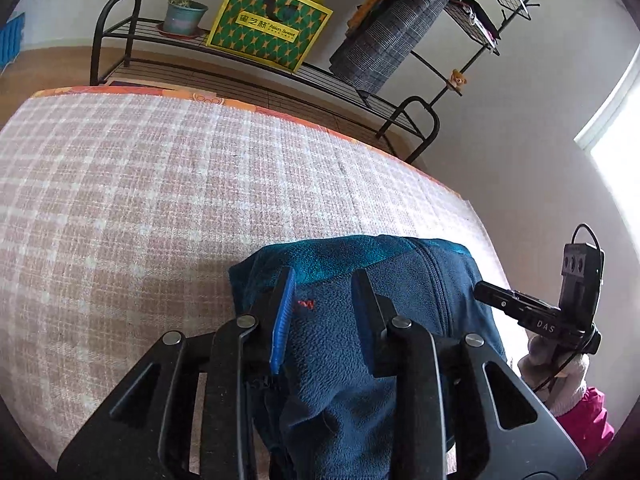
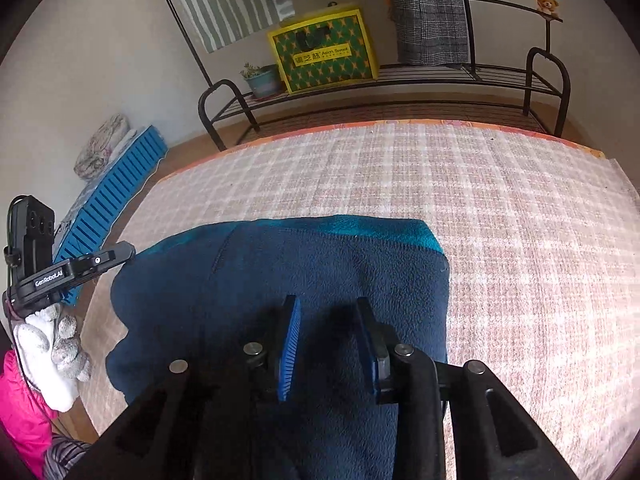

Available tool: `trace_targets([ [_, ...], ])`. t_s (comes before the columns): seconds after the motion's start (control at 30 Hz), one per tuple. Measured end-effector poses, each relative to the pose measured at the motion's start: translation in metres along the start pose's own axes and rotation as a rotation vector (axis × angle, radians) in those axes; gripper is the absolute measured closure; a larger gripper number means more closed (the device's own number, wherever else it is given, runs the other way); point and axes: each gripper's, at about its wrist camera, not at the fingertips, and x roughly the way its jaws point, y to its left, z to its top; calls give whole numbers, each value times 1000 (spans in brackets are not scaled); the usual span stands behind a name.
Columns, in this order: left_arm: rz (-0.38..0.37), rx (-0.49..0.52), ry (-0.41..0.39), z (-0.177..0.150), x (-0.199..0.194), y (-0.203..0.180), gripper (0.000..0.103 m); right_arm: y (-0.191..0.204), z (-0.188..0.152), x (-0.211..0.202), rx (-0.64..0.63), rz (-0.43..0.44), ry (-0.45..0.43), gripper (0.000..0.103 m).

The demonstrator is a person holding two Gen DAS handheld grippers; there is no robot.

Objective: Fold large clothes

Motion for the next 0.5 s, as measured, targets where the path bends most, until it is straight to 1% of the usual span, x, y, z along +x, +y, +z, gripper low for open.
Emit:
trace_targets([
  [0.07,-9,-42,-2,3,-10,13,65,14,-15,-18,-24,62,-5,69],
  [0.13,-34,-117,50,4,-6,30,64,33,-33,-29,-54,125,5,68],
  [0.2,-100,-233,97,2,3,48,60,55,-49,-33,-103,175,9,65],
  [0.27,-161,-341,114,0,8,60,57,77,-56,-29,-181,156,9,63],
  [0.3,-179,-371,116,2,9,64,57,86,-59,-24,-209,141,16,63],
  [0.37,-208,-390,109,7,10,65,57,95,-63,-13,-226,135,35,63],
  [0.4,-225,-392,108,9,11,64,57,96,-63,-7,-218,141,44,60],
  [0.5,-266,-384,125,16,19,57,57,96,-62,5,-210,160,62,60],
])
